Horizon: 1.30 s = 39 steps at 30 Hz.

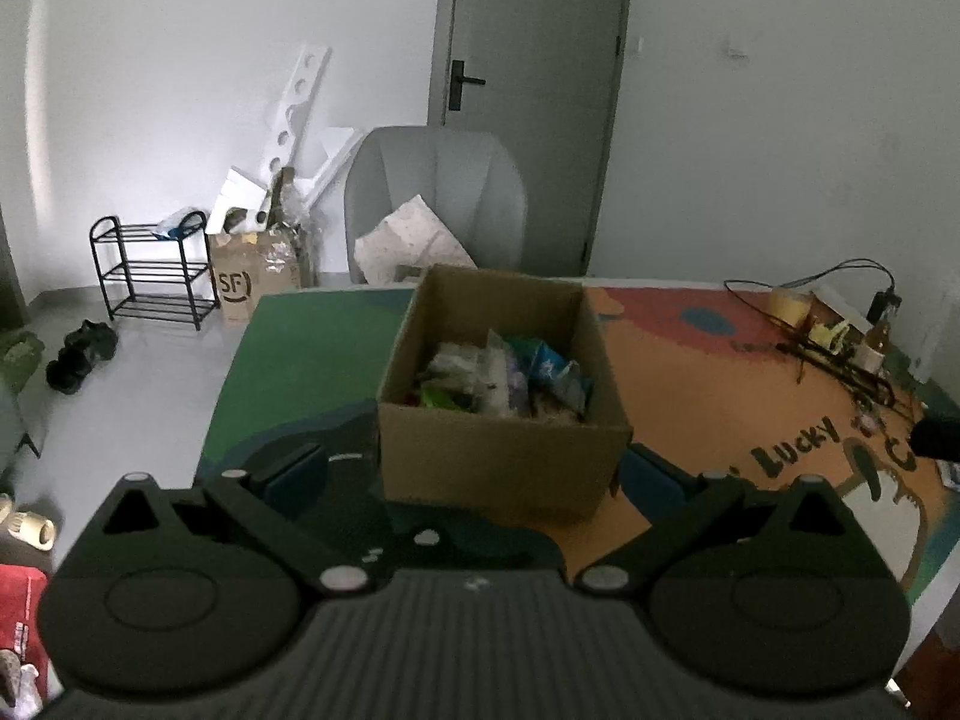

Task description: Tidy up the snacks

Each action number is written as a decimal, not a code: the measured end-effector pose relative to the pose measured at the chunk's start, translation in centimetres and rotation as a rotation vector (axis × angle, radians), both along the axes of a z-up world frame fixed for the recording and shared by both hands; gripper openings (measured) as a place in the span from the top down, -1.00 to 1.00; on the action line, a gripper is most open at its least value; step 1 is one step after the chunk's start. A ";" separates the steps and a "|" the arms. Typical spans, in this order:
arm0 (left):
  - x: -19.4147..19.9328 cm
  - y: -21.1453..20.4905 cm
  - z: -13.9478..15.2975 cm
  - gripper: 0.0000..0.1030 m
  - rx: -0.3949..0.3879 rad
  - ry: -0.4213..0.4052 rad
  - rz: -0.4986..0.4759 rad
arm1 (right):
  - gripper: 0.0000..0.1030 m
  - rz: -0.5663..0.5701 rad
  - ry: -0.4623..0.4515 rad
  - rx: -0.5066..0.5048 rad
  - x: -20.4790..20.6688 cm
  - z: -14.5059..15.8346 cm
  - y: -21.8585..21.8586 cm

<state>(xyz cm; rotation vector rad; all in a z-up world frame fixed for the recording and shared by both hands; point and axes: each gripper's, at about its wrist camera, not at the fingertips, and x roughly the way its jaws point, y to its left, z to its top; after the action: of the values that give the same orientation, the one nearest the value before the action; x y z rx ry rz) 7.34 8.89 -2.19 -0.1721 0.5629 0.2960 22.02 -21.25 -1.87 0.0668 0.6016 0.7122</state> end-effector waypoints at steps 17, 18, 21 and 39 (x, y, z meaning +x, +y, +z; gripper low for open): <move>-1.6 1.1 -1.3 -1.00 -0.046 0.027 0.033 | -1.00 -0.012 0.054 -0.007 -0.8 -1.5 -1.0; -1.5 1.1 -1.3 -1.00 -0.045 0.030 0.038 | -1.00 -0.013 0.053 -0.005 -0.7 -1.5 -1.0; -1.4 1.0 -1.2 -1.00 -0.031 0.031 0.039 | -1.00 -0.018 0.050 0.000 -0.8 -1.5 -1.1; -0.7 0.5 -0.9 -0.99 -0.025 0.037 0.000 | -1.00 -0.040 0.061 0.004 -0.8 -1.5 -1.9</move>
<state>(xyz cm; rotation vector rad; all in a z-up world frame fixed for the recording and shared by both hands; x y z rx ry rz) 6.61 9.37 -3.08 -0.1912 0.6030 0.2930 21.21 -23.13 -3.32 0.1043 0.6560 0.6748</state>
